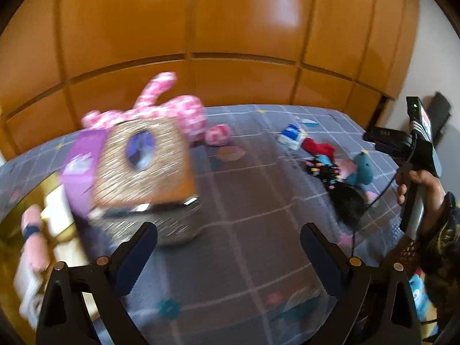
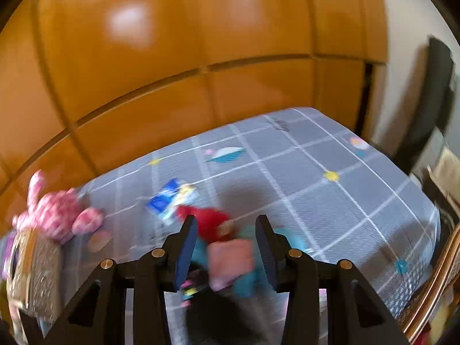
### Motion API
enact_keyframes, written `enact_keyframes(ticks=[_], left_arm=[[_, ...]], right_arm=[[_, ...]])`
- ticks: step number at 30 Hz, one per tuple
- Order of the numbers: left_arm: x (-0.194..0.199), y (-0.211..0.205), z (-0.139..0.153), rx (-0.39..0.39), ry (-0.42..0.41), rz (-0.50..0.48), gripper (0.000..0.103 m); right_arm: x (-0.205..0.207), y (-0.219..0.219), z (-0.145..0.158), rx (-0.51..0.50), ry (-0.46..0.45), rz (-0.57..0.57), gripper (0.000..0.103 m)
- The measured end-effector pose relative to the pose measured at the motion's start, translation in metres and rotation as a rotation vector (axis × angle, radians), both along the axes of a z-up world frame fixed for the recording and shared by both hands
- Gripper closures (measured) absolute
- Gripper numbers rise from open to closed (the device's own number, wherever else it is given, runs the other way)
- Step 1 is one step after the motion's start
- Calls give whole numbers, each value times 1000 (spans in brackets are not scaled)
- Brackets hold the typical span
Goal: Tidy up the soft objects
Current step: 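Move both grippers from the tray back toward the items on the bed, then grasp the blue Tempo tissue pack with the left gripper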
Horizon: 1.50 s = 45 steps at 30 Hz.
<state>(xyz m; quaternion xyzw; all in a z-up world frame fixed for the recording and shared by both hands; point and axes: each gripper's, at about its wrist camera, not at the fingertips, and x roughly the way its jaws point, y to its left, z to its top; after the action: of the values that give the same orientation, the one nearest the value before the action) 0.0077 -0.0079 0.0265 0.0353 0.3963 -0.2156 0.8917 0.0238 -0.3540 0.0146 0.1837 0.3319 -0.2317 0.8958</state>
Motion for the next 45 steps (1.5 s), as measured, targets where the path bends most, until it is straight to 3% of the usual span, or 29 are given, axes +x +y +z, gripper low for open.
enact_keyframes(ticks=[4, 14, 17, 20, 25, 29, 34, 37, 38, 39, 45], left_arm=[[31, -43, -6, -12, 24, -70, 2], [122, -129, -45, -81, 262, -141, 0], [146, -147, -49, -58, 244, -121, 0], [168, -171, -48, 3, 173, -126, 0], [194, -219, -44, 97, 73, -210, 0], [214, -253, -58, 179, 81, -264, 0], [239, -280, -84, 225, 144, -293, 1], [253, -292, -100, 247, 177, -276, 14], [258, -292, -104, 246, 198, -265, 26], [262, -291, -107, 229, 238, -266, 47], [240, -247, -77, 61, 209, -208, 47]], right_arm=[[-7, -26, -4, 145, -60, -40, 61], [-8, -25, -7, 261, -134, 5, 61], [-8, -27, -9, 299, -144, 21, 61], [-9, -31, -12, 340, -159, 28, 61], [-11, -33, -14, 395, -176, 35, 56], [-12, -34, -15, 422, -191, 49, 56], [-13, -37, -17, 452, -209, 52, 56], [-14, -37, -18, 456, -207, 52, 56], [-13, -37, -18, 454, -206, 52, 56], [-13, -37, -18, 453, -204, 52, 56], [-15, -37, -16, 443, -221, 33, 56]])
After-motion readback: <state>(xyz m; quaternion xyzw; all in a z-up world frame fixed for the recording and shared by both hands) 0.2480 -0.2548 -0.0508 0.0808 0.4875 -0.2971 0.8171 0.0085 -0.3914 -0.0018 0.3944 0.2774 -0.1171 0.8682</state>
